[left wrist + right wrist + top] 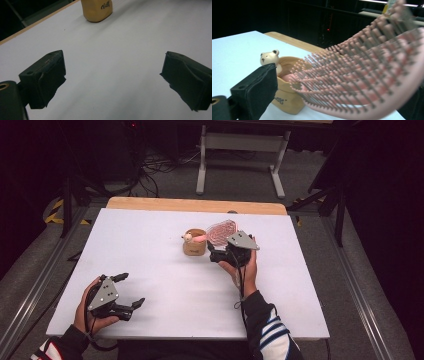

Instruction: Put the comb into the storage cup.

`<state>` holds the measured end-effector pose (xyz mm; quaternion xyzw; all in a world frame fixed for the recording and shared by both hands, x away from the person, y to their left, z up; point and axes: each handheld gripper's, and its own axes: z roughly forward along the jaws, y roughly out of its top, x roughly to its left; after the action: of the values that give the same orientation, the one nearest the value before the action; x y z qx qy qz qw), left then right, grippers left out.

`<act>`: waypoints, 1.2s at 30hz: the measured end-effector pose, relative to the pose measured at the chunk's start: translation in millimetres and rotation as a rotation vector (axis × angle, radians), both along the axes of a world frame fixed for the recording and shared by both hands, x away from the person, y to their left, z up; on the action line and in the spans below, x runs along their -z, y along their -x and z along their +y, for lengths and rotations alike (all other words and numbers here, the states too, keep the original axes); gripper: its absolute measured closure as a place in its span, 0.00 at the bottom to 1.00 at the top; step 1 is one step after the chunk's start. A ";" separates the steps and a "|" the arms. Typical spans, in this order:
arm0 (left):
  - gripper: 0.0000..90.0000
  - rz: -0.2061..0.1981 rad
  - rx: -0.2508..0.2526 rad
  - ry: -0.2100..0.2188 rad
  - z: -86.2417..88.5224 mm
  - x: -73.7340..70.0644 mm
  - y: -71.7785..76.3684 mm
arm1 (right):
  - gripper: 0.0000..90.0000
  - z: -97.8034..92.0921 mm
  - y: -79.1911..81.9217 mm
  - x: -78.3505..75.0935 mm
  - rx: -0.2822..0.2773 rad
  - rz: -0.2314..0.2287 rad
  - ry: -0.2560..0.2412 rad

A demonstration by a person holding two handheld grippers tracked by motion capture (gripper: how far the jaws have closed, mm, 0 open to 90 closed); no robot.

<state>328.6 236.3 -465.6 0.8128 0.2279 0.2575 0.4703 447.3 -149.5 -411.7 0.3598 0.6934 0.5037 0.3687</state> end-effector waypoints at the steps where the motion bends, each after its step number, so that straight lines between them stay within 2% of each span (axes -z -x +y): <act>1: 0.07 -0.001 0.000 0.000 -0.3 0.1 0.1 | 0.05 -1.1 0.1 -0.6 0.003 -0.003 0.000; 8: 0.07 -0.003 0.003 0.000 0.0 -0.5 0.7 | 0.05 -6.6 3.1 -7.4 0.006 -0.024 -0.003; 13: 0.07 -0.002 0.003 -0.003 -0.3 -0.4 0.8 | 0.05 -9.8 4.7 -9.7 0.005 -0.024 0.018; 20: 0.07 -0.001 0.004 -0.006 -1.0 0.0 0.5 | 0.05 -12.7 6.8 -13.5 -0.004 -0.033 0.013; 36: 0.07 -0.007 0.004 -0.004 -0.4 -0.9 0.2 | 0.05 -10.9 15.6 -21.1 -0.017 -0.045 0.037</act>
<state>328.4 236.0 -464.7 0.8132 0.2241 0.2602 0.4698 431.7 -160.4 -390.6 0.3354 0.6972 0.5020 0.3866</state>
